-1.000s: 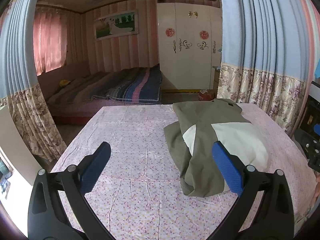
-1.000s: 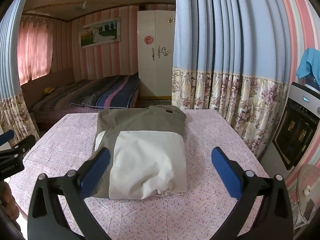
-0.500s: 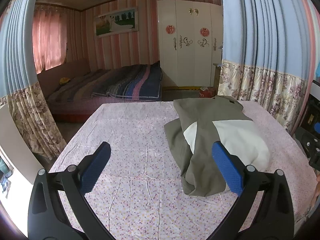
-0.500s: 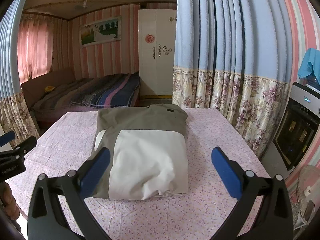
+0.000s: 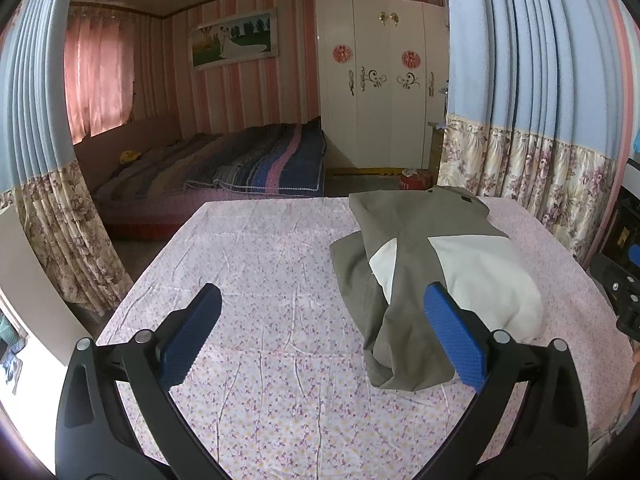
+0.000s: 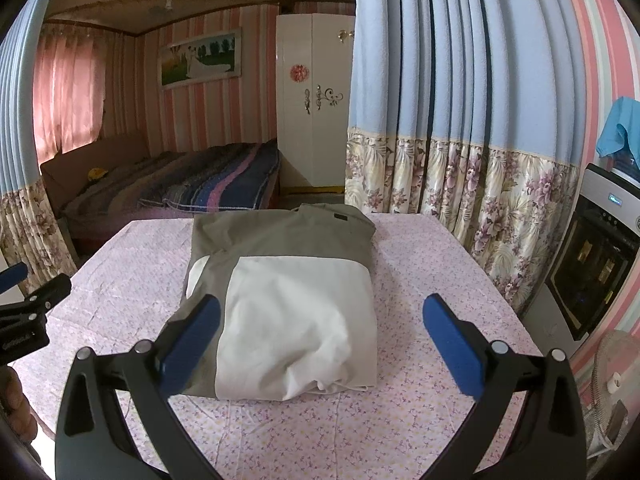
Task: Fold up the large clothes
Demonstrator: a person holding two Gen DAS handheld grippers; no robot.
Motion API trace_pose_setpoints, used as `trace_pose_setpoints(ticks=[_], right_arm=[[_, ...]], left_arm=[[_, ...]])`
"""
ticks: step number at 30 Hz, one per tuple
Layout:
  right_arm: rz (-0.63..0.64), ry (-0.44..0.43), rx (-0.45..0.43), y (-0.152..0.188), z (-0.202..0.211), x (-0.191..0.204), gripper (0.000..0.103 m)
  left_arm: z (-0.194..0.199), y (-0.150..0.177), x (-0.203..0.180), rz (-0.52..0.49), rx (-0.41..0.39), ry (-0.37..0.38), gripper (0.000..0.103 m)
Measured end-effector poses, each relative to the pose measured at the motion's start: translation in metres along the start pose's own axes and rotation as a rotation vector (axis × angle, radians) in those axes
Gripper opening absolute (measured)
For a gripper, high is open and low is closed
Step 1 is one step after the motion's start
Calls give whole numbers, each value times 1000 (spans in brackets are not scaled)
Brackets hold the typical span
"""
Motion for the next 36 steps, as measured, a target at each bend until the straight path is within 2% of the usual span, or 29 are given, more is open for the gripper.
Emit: trace_pose_setpoints(ticks=[13,23,26,36], right_arm=[[4,16,13,3,-7,-6,101],[14,13,28,7,-13,-7,101],[14,14,33,6,-16,-7,101],[16,13,37,6,-19,-5,101]], left_arm=[[-1,5,0,-25,-2,-1,100],[1,2,6,-6,-7,9,100],[3,1,9,-6,-17,-12,100],[-2,1,8,-10,15,2,100]])
Point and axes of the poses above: each gripper's, at about its wrist camera, not at the fingertips, and z roughly against the way its jaws point, x to its left, y to its underside, the point moved 9 cm from there along -z, roughly the way its jaws point, and after that the axes turned 12 degrees about x, right-handed, at the moved point
